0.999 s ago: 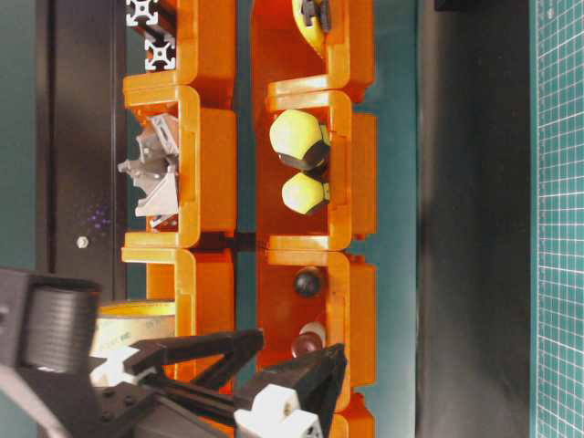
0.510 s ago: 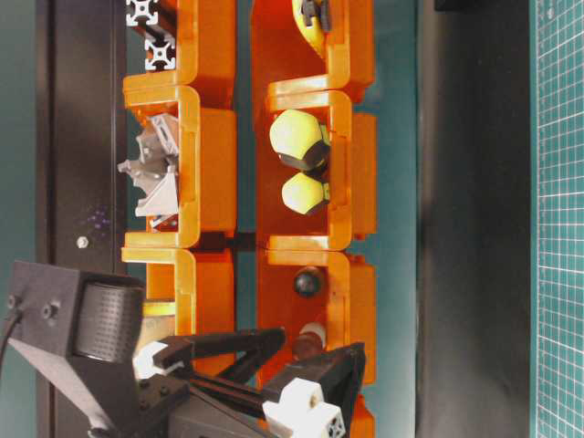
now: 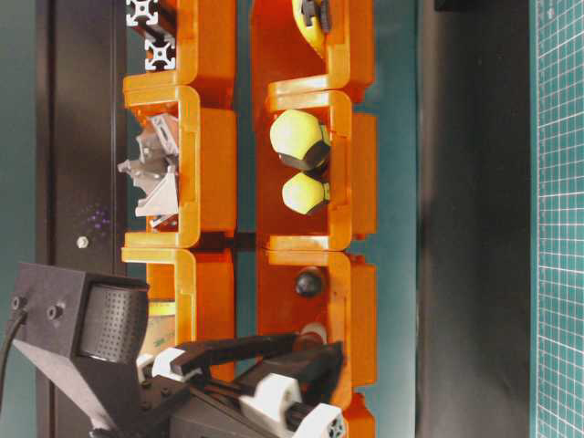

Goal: Pick red screwdriver from container rack with left arm.
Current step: 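Close the left gripper on the red screwdriver's dark red handle end, then pull the red screwdriver out of the bin and carry it over the mat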

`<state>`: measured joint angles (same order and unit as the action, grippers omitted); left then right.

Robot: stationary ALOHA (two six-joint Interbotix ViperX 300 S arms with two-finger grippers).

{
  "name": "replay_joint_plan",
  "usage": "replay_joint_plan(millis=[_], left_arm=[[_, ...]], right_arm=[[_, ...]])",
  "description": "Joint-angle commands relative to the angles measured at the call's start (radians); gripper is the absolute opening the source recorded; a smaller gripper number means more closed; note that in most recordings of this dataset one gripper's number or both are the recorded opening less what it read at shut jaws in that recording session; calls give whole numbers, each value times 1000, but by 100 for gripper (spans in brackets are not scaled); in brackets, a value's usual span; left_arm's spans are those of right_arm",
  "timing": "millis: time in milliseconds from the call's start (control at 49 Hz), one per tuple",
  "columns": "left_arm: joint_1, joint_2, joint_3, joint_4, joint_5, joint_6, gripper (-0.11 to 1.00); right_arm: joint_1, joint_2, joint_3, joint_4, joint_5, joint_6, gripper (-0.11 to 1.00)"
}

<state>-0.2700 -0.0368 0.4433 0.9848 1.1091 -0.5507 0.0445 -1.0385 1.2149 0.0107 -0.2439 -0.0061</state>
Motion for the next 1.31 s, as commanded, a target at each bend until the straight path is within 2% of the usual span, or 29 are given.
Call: replay_joint_plan(millis=[0,41,204,551,836,958,1122,1285], left_arm=[[-5,-26,-29,5,0,0,38],[-9,-28,-32,5,3,2,34],[-40,-34,-72,5,31,8,34],[-155,-57,-255,5,179,120,25],[-319,-83,-387,5,328,176,25],[-403,-77,-414,5,397,178,25],[-480,-35,-453,5,399,170,25],[-491,5,-480,5,385,178,25]], right_arm=[[3,2,-14,-2,2,2,1],[3,-2,-12,-2,2,2,1],[9,-17,-14,-2,2,2,1],[9,-26,-11,-2,2,5,1],[9,-49,-15,-2,6,14,1],[9,-66,-20,2,38,14,1],[8,-98,-37,5,89,14,1],[9,-127,-52,5,130,14,1]])
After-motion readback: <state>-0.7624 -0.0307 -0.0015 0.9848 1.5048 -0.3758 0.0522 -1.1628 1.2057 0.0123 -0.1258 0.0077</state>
